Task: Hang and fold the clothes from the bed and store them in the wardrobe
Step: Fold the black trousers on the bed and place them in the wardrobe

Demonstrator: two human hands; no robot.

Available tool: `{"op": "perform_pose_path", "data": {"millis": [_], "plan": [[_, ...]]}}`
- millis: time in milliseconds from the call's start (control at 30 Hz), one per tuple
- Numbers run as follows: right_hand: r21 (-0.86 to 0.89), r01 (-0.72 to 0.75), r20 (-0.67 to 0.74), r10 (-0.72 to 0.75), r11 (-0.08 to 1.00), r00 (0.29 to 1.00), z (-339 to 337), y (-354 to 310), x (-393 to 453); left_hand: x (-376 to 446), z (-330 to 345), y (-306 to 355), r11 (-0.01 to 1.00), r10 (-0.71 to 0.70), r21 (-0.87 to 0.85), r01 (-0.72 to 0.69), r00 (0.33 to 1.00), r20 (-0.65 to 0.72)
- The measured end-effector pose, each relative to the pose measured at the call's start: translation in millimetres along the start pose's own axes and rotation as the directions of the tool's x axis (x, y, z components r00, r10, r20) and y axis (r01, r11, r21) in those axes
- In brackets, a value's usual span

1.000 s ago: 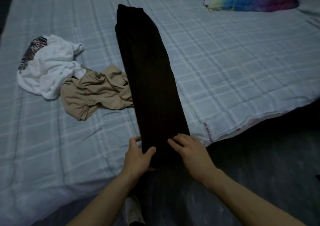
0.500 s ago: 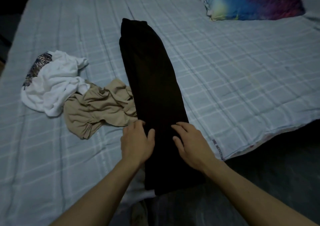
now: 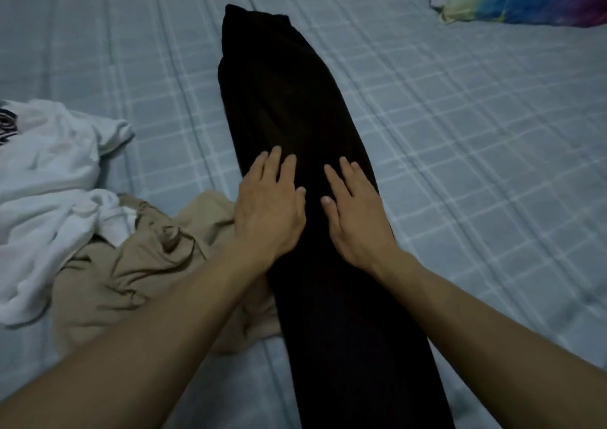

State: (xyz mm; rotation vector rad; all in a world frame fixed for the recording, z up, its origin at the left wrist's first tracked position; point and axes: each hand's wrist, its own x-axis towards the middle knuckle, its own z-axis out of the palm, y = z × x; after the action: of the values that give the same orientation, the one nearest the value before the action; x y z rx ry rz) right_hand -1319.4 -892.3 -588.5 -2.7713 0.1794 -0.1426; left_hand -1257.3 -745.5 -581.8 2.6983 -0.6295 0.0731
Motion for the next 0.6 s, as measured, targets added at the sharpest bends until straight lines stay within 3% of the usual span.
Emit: {"op": "perform_pose_path", "data": {"millis": [67,200,467,600], "plan": [[-0.037,-0.020,0.054,0.022,0.999,0.998,16.2,7.0,24.9,31.2,13.2,-14.5,0.993,0.053,0.100,-0.062,0.994,0.094],[-0.172,-0.009,0.129,0.031,0.985,0.991,58.8,24.0,27.6,44.9,50.2,-49.4,0.979,-0.013,0.197,-0.050,0.952,0.305],[-0.172,-0.017,0.093,0.033,0.985,0.995,66.3,30.2,31.4,43.3,55.7,-51.4,0.993,-0.003,0.116,-0.023,0.976,0.218],[-0.184,-0.018,0.105,0.038,0.983,0.994,67.3,29.6,30.1,42.3,38.1,-51.1,0.995,-0.081,-0.060,0.084,0.996,0.046]]}}
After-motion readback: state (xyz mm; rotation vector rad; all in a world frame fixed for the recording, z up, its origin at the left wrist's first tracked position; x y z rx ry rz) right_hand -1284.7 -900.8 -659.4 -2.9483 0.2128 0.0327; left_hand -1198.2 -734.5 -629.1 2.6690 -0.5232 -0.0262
